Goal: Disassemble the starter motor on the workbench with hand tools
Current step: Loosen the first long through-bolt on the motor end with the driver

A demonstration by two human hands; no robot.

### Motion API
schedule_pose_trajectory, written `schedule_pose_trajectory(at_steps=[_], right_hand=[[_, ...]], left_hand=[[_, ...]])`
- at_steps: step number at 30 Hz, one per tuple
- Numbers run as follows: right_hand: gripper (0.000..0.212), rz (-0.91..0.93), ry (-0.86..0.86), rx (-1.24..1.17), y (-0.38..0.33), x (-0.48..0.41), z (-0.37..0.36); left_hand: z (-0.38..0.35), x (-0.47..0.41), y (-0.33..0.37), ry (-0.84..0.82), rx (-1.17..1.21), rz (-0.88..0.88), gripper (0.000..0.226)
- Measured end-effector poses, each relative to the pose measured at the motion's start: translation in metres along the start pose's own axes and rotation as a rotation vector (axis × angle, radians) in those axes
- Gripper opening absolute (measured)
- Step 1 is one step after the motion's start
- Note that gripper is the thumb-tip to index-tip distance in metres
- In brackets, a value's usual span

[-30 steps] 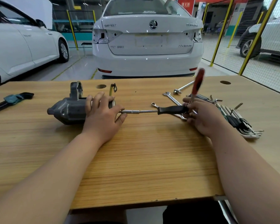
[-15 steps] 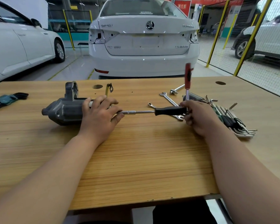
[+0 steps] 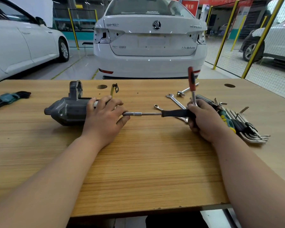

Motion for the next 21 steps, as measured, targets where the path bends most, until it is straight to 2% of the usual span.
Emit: schedule_pose_trajectory(at_steps=[1, 5, 10, 14, 18, 21], right_hand=[[0.012, 0.002, -0.025, -0.071, 0.0004, 0.0001, -0.0001], [0.033, 0.017, -0.119, -0.295, 0.0018, 0.0019, 0.0018], [0.033, -0.008, -0.121, -0.213, 0.0011, 0.0014, 0.0002], [0.031, -0.071, -0.069, -0.265, -0.0014, 0.0027, 0.0014], [0.025, -0.223, -0.092, -0.358, -0.0014, 0.0062, 0.0034], [0.046, -0.354, -0.156, -0.530, -0.0030, 0.0100, 0.0061]], left_hand=[[-0.0002, 0.0005, -0.0003, -0.002, 0.003, -0.001, 0.027], [0.0018, 0.0008, 0.0014, -0.024, 0.014, 0.013, 0.034], [0.0032, 0.0011, 0.0023, -0.010, 0.015, 0.010, 0.027], [0.0049, 0.0015, 0.0034, 0.013, 0.027, -0.001, 0.021], [0.0055, 0.0018, 0.0033, 0.008, 0.030, 0.004, 0.023], [0.0057, 0.0022, 0.0034, 0.009, 0.027, 0.000, 0.022]])
Point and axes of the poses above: each hand's wrist, its own x-axis away from the middle knuckle, its own z-axis out of the back of the hand, y = z × x, the point moved 2 cm from there along -x, towards the middle knuckle, and after that the axes turned 4 degrees about -y, right-handed, at the moved point
